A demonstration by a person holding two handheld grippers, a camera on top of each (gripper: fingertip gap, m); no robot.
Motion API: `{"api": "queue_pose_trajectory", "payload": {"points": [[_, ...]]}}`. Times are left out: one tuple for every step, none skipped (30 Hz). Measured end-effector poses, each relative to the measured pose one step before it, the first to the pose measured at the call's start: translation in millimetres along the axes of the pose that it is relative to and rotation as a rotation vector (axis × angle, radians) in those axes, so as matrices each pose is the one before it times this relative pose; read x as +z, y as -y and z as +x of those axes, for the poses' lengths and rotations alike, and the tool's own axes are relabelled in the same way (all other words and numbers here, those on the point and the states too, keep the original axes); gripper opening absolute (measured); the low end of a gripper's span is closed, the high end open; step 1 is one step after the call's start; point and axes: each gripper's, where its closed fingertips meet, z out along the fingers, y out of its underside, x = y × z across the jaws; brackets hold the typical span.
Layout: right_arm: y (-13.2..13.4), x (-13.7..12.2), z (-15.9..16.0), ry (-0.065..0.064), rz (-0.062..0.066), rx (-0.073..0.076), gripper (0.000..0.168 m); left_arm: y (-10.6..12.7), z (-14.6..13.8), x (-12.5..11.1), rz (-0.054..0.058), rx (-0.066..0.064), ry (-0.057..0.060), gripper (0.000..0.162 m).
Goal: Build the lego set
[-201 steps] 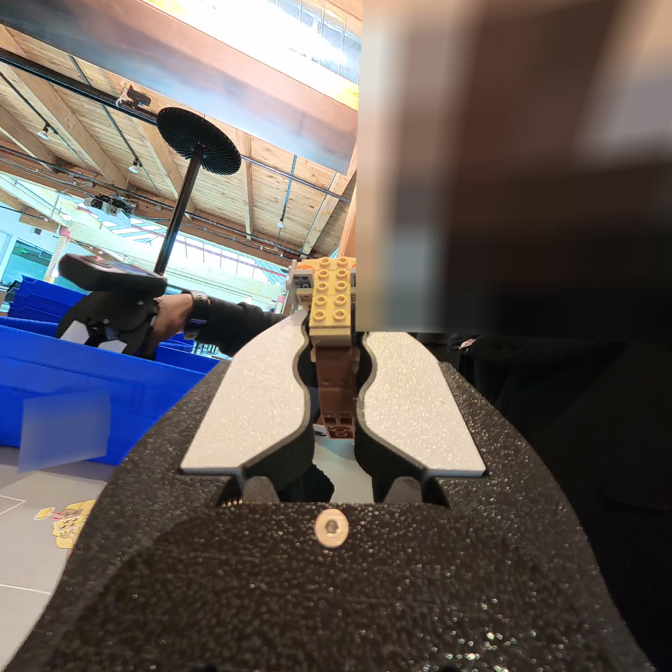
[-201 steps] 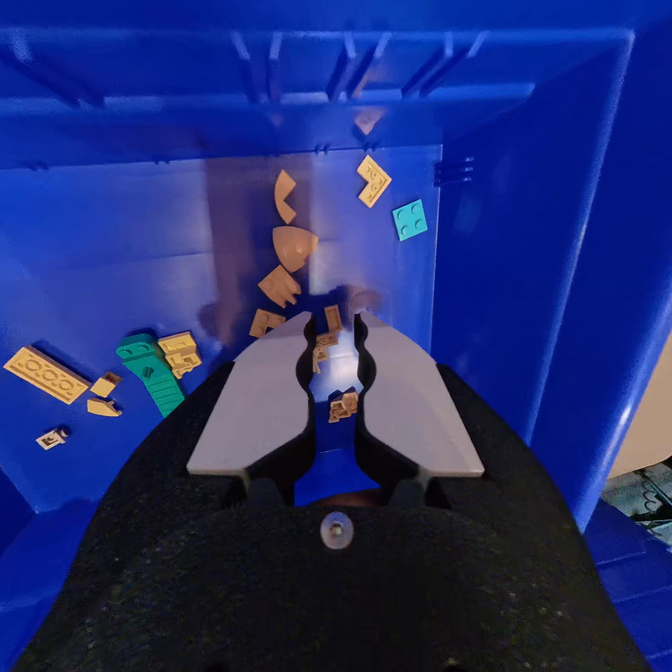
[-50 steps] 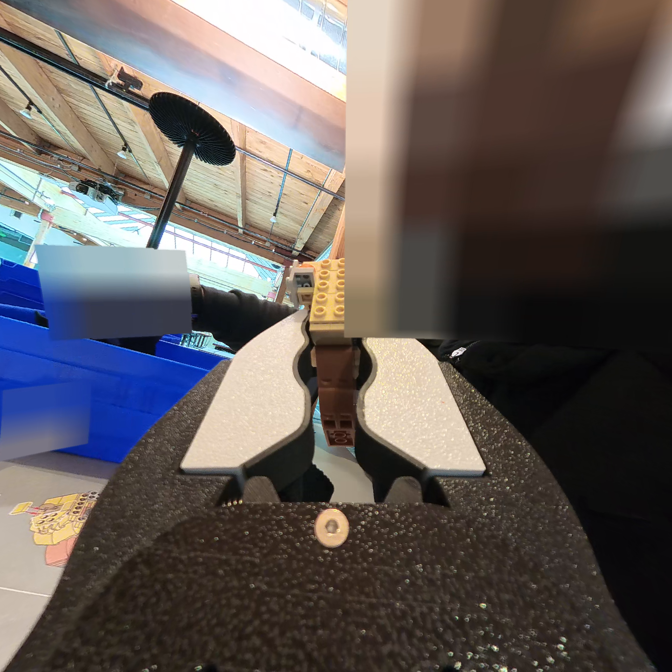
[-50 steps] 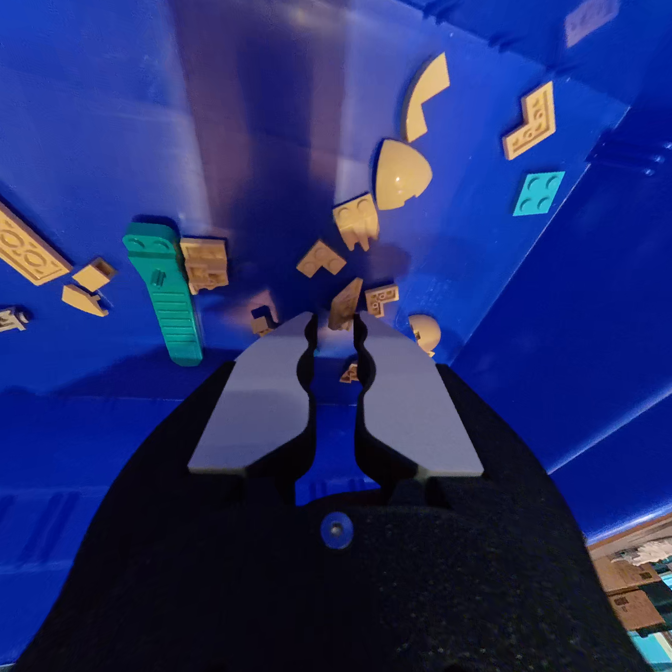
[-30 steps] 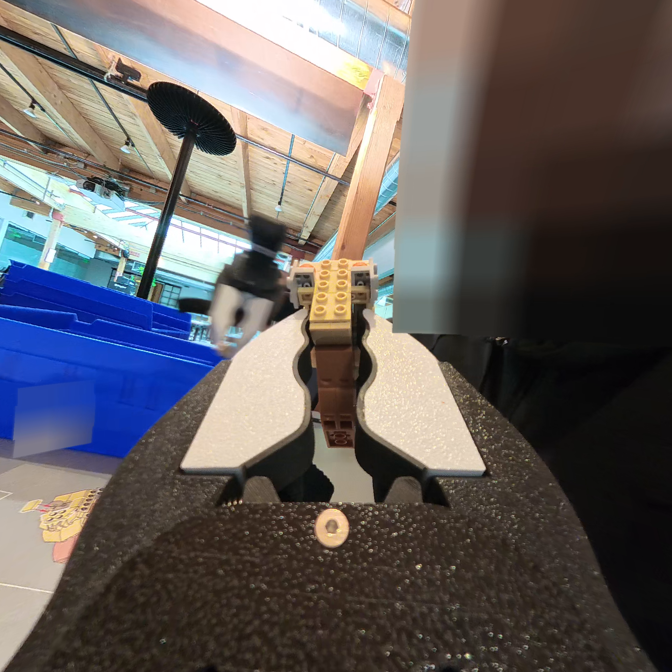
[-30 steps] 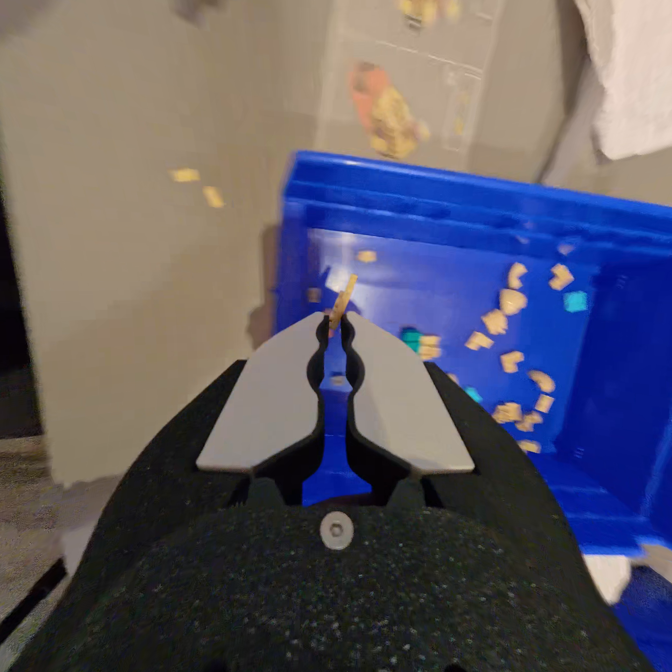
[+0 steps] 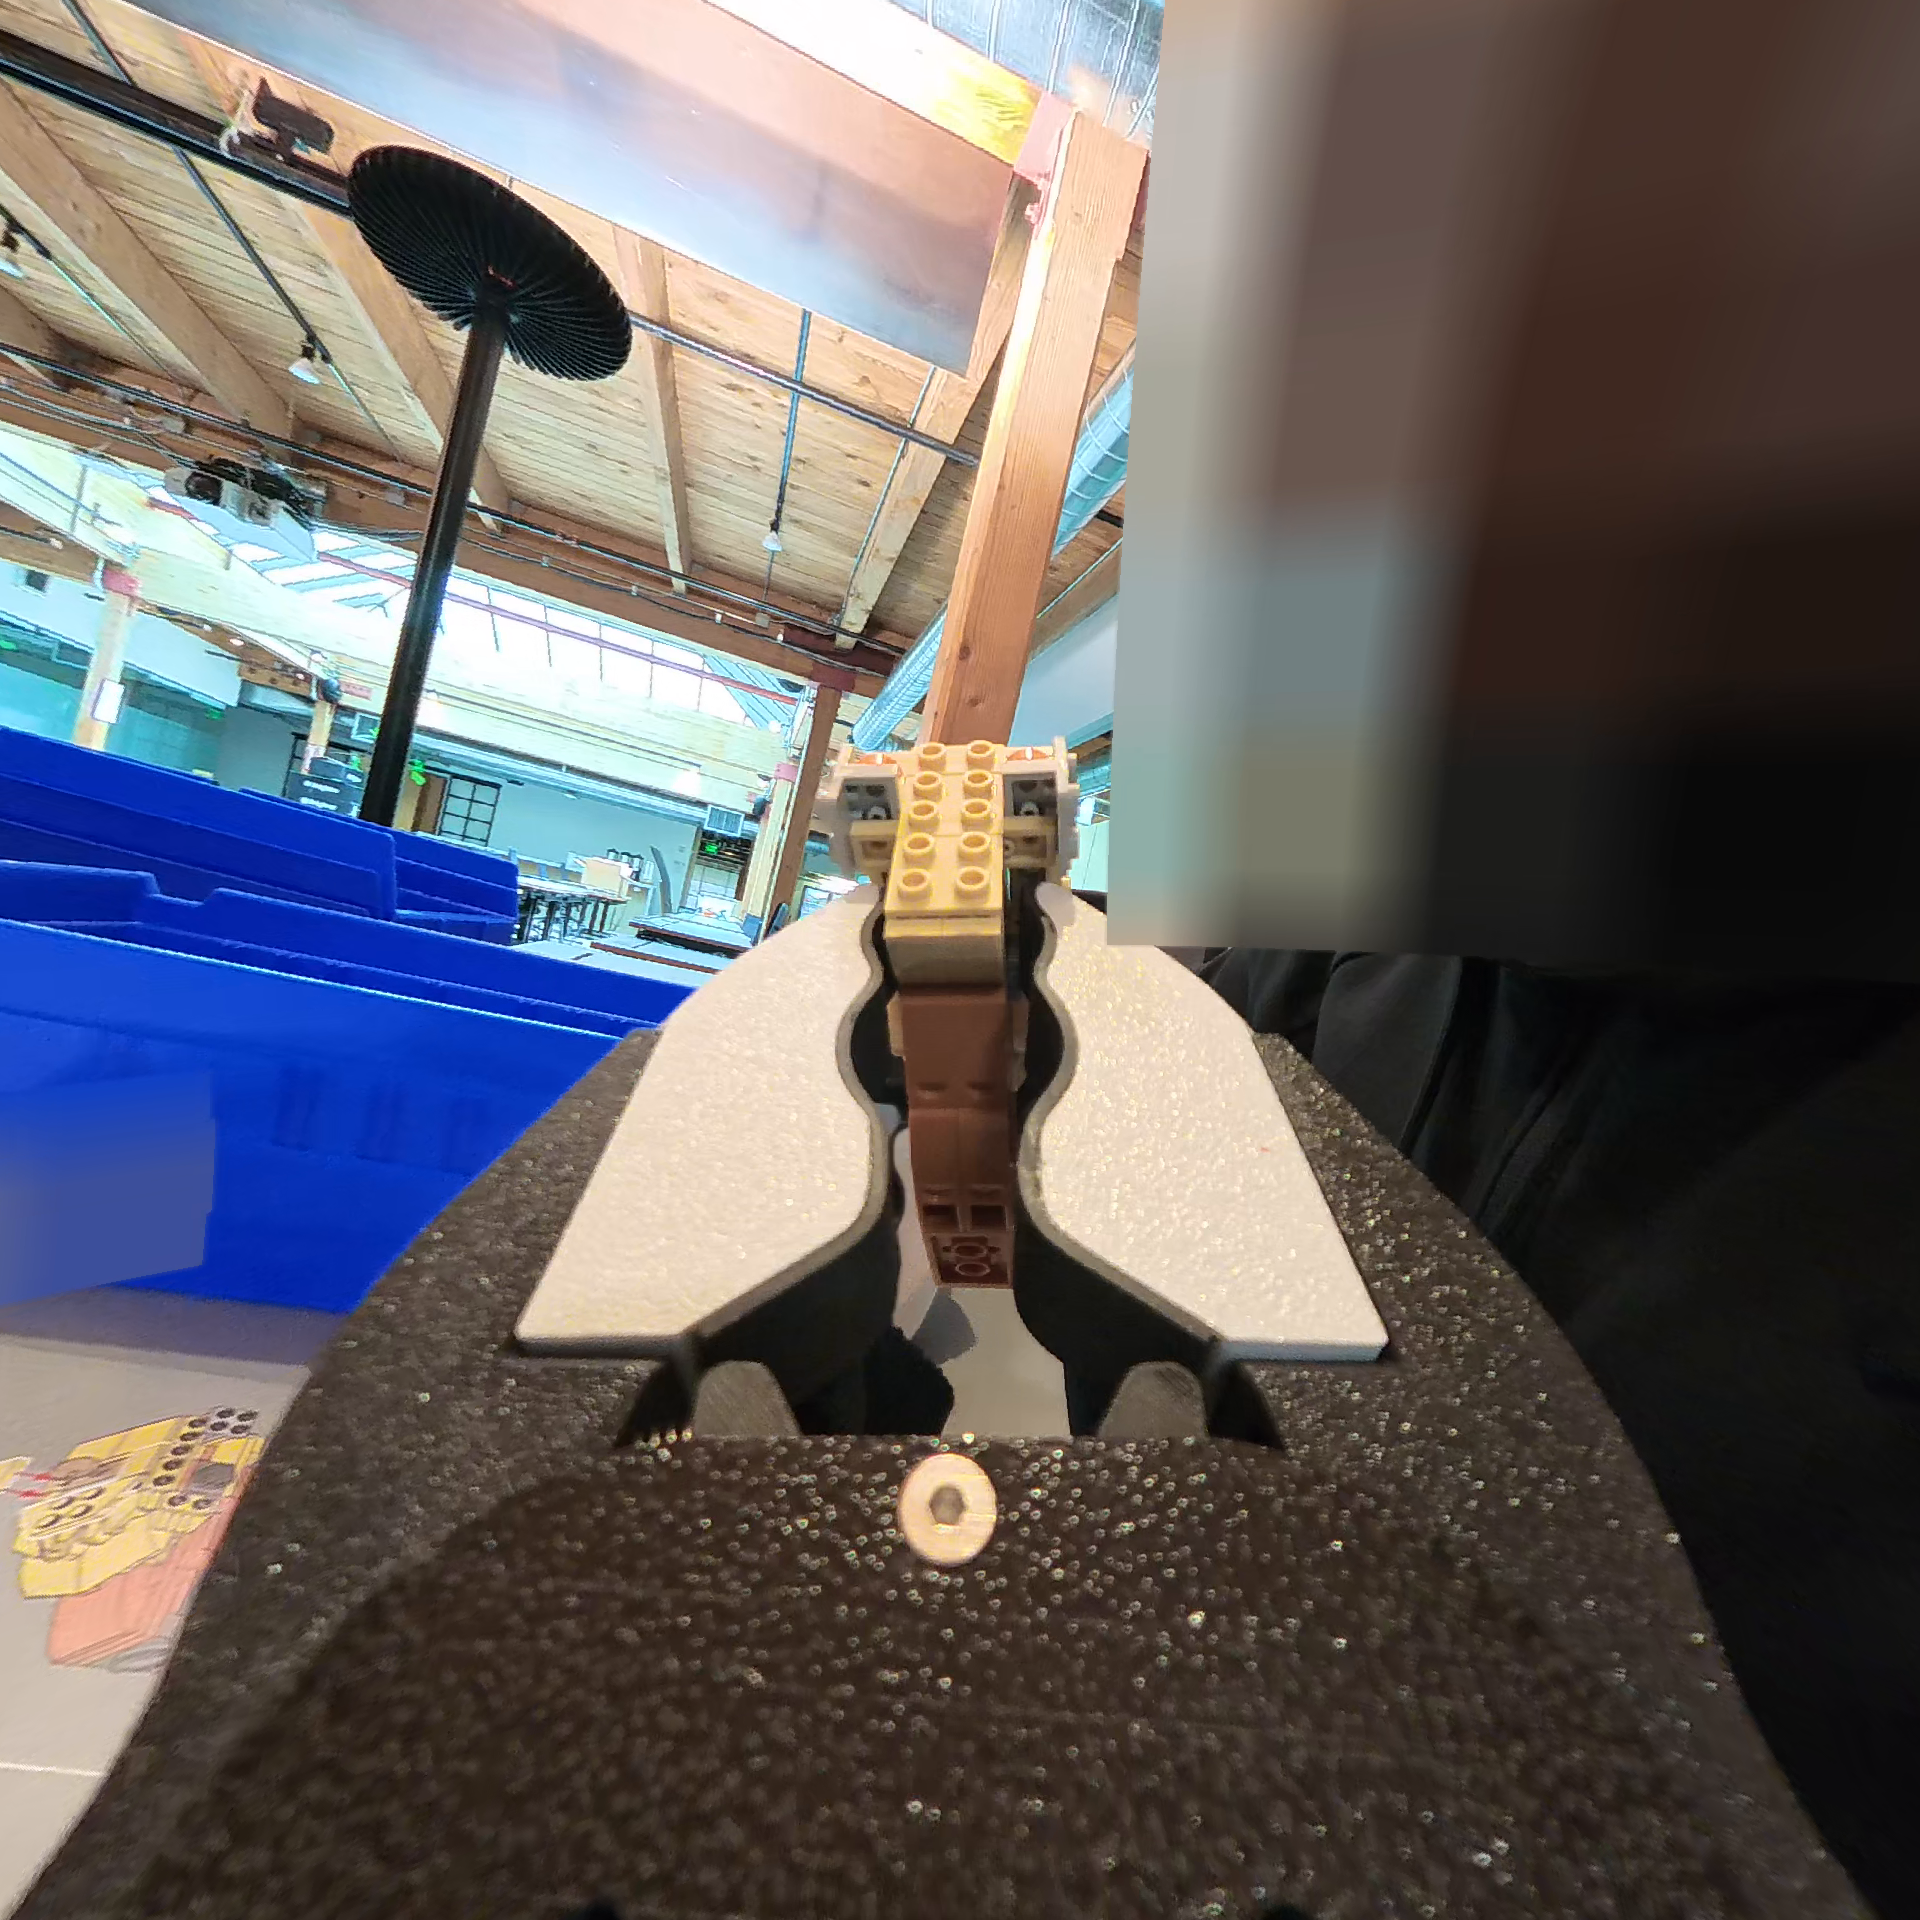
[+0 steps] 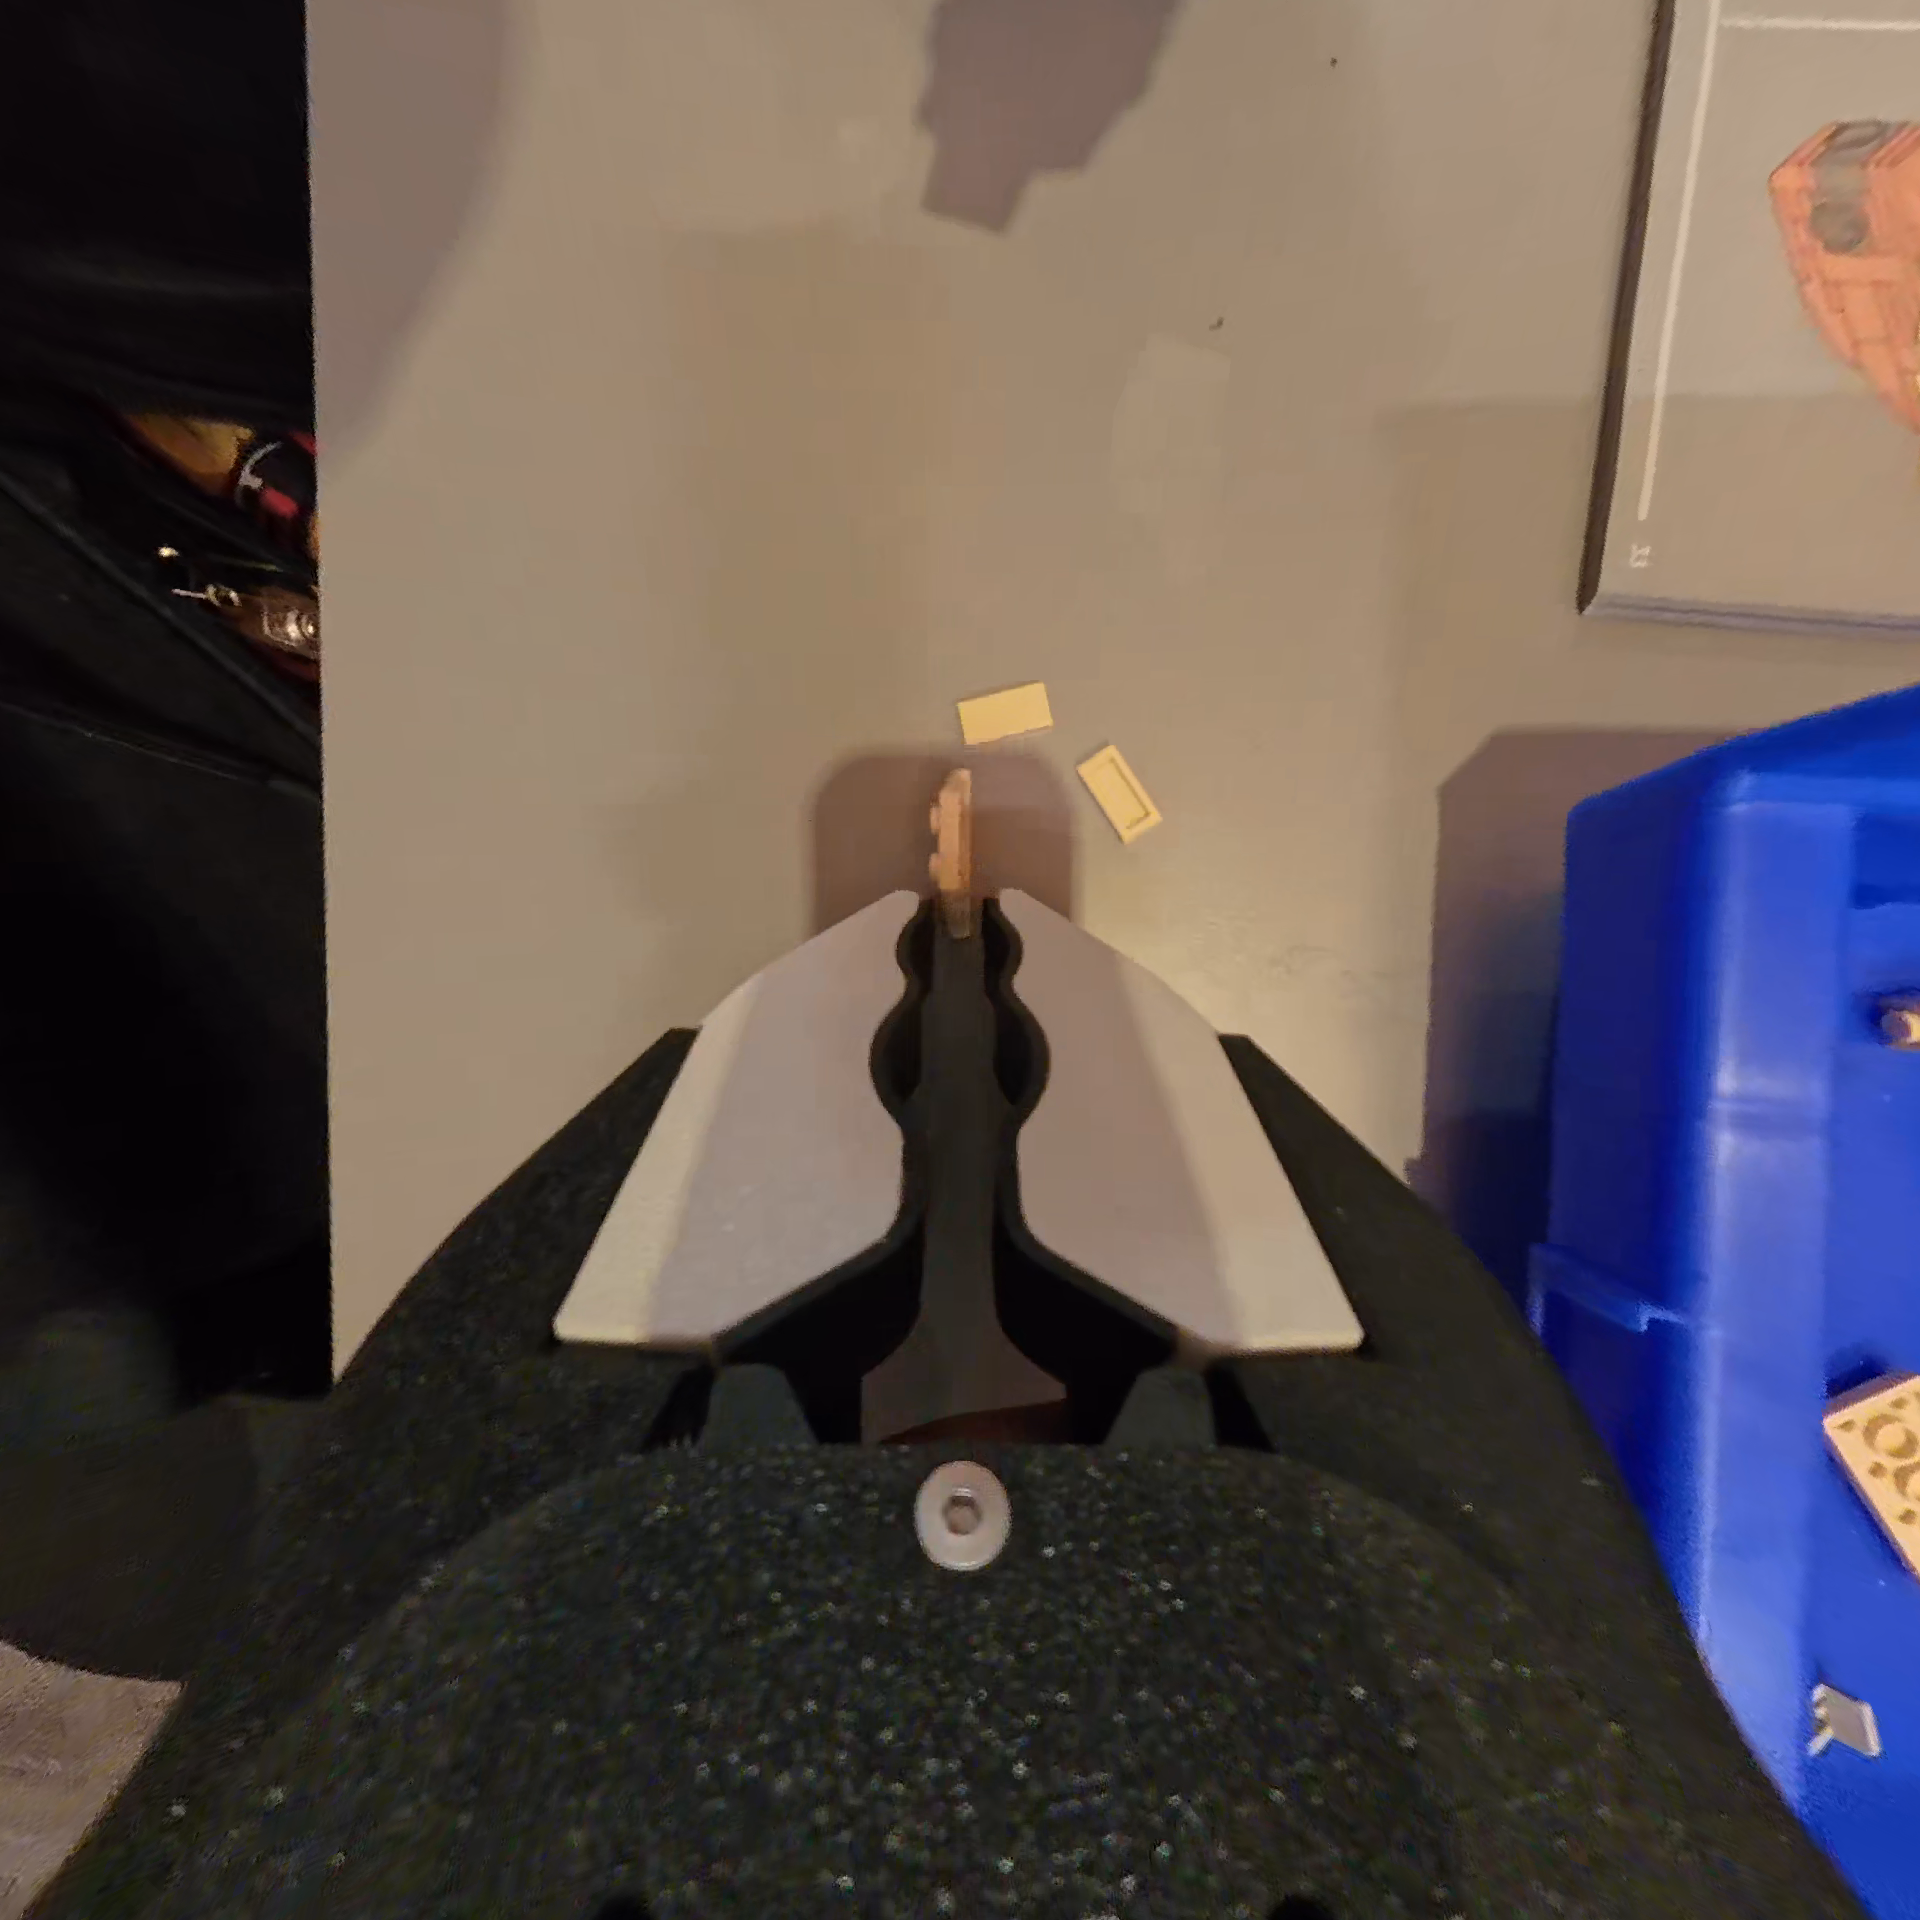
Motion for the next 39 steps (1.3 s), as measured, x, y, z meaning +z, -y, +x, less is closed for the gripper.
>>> {"api": "queue_pose_trajectory", "payload": {"points": [[-0.33,-0.76,1.64,-0.0064,0.0063,0.0103,0.011,-0.17,0.35,0.14,-0.0003,-0.0011,-0.0014,0.021],[-0.80,-0.93,2.17,-0.0097,0.0029,0.0124,0.011,-0.23,0.02,0.12,-0.0009,-0.0001,-0.0004,0.021],[-0.54,-0.85,2.16,-0.0110,0.0032,0.0106,0.011,-0.11,0.09,0.11,-0.0008,0.0000,-0.0004,0.021],[-0.45,-0.77,1.40,-0.0071,0.0041,0.0102,0.011,0.00,-0.02,0.10,0.0008,-0.0011,-0.0009,0.021],[-0.39,-0.52,0.30,-0.0030,0.0040,0.0078,0.012,0.04,0.01,0.02,0.0014,-0.0019,-0.0004,0.021],[-0.19,-0.72,0.58,-0.0071,0.0053,0.0044,0.012,0.01,-0.11,0.11,0.0008,-0.0012,-0.0002,0.021],[-0.08,-0.70,0.42,-0.0085,0.0044,0.0029,0.013,-0.13,-0.01,0.11,-0.0005,-0.0008,-0.0004,0.021],[-0.15,-1.07,-0.52,-0.0032,0.0039,0.0012,0.014,-0.11,0.14,0.10,-0.0002,-0.0003,-0.0008,0.021],[0.64,-1.39,-1.05,-0.0022,0.0077,-0.0029,0.015,-0.14,0.12,0.15,-0.0001,0.0000,-0.0002,0.021],[1.56,-1.69,-1.27,-0.0028,0.0131,-0.0057,0.016,-0.18,0.06,0.06,-0.0008,0.0002,-0.0004,0.021],[2.36,-1.69,-1.72,-0.0009,0.0154,-0.0050,0.017,-0.24,0.08,0.20,-0.0012,0.0003,-0.0003,0.021],[2.97,-1.19,-1.39,-0.0019,0.0159,-0.0014,0.019,-0.21,0.12,0.20,-0.0015,0.0010,0.0001,0.021],[2.89,-0.51,-1.11,-0.0024,0.0116,0.0004,0.019,-0.34,0.06,0.14,-0.0020,0.0008,-0.0005,0.021],[2.88,0.30,-0.43,-0.0049,0.0094,-0.0005,0.019,-0.30,0.26,0.22,-0.0018,0.0009,-0.0003,0.021],[2.51,0.89,0.24,-0.0066,0.0053,0.0000,0.020,-0.24,0.16,0.17,-0.0011,0.0009,-0.0003,0.021],[1.89,1.30,0.15,-0.0037,0.0010,0.0014,0.020,-0.22,0.21,0.27,-0.0007,0.0003,-0.0007,0.021],[1.15,1.69,-0.37,0.0028,-0.0025,0.0022,0.020,-0.34,0.26,0.19,-0.0015,0.0008,-0.0004,0.021],[1.02,1.66,-0.04,0.0022,-0.0018,0.0020,0.020,-0.26,0.32,0.22,-0.0021,0.0021,-0.0001,0.021],[0.79,1.50,0.80,-0.0010,-0.0008,0.0056,0.018,-0.18,0.33,0.11,-0.0020,0.0021,-0.0004,0.021],[-0.26,1.47,1.38,-0.0023,-0.0052,0.0129,0.014,-0.33,0.20,0.10,-0.0017,0.0014,0.0002,0.021],[-0.54,1.10,0.02,0.0092,-0.0037,0.0164,0.008,-0.18,0.33,0.10,-0.0015,0.0014,-0.0001,0.021],[-0.26,0.75,-0.73,0.0152,0.0018,0.0209,0.004,-0.21,0.37,0.17,-0.0014,0.0010,-0.0007,0.021],[0.24,0.24,0.94,0.0055,0.0062,0.0309,0.004,-0.15,0.34,0.05,-0.0016,0.0009,-0.0006,0.021],[0.16,-0.13,1.10,0.0085,0.0067,0.0424,0.004,-0.24,0.30,0.08,-0.0014,0.0004,-0.0006,0.021],[0.06,-0.47,-0.07,0.0207,0.0077,0.0528,0.004,-0.21,0.22,0.12,-0.0013,0.0000,-0.0008,0.021],[0.68,-0.95,-0.05,0.0244,0.0142,0.0587,0.003,-0.02,0.26,0.07,-0.0004,-0.0004,-0.0010,0.021],[0.41,-1.27,-0.14,0.0290,0.0147,0.0614,0.003,-0.09,0.11,0.04,0.0002,-0.0014,-0.0007,0.021],[-1.10,-1.23,-0.13,0.0312,0.0050,0.0550,0.003,-0.01,0.17,0.08,0.0008,-0.0017,-0.0011,0.021],[-2.79,-1.13,2.25,0.0122,-0.0061,0.0366,0.003,0.09,0.18,-0.03,0.0010,-0.0018,-0.0011,0.021],[-1.79,-1.48,7.89,-0.0343,-0.0020,0.0159,0.004,0.03,0.08,0.11,0.0005,-0.0009,-0.0005,0.021],[0.88,-2.61,5.75,-0.0314,0.0118,0.0032,0.004,-0.04,0.10,0.05,0.0000,0.0002,-0.0003,0.021],[-0.96,-1.95,2.84,-0.0204,-0.0037,-0.0133,0.004,0.01,0.11,-0.09,-0.0002,0.0005,-0.0006,0.021],[-2.23,-1.31,3.74,-0.0373,-0.0130,-0.0263,0.006,0.01,0.03,0.01,0.0001,0.0000,-0.0002,0.021],[-2.94,-0.84,4.12,-0.0491,-0.0185,-0.0358,0.008,0.11,-0.09,-0.01,0.0005,-0.0004,0.0003,0.021],[-2.61,-0.66,0.93,-0.0325,-0.0166,-0.0416,0.011,0.07,-0.09,-0.04,0.0008,-0.0005,0.0002,0.021],[-1.02,-1.06,-0.35,-0.0266,-0.0082,-0.0399,0.012,0.18,-0.08,-0.14,0.0010,-0.0008,0.0002,0.021],[0.25,-1.66,-0.05,-0.0262,-0.0028,-0.0328,0.013,0.09,-0.29,-0.08,0.0011,-0.0010,0.0003,0.021],[1.87,-2.07,-0.42,-0.0200,0.0034,-0.0319,0.015,0.14,-0.23,-0.05,0.0009,-0.0012,0.0001,0.021],[3.38,-2.08,-2.01,-0.0074,0.0120,-0.0345,0.016,0.00,-0.21,0.04,0.0004,-0.0009,-0.0002,0.021]]}}
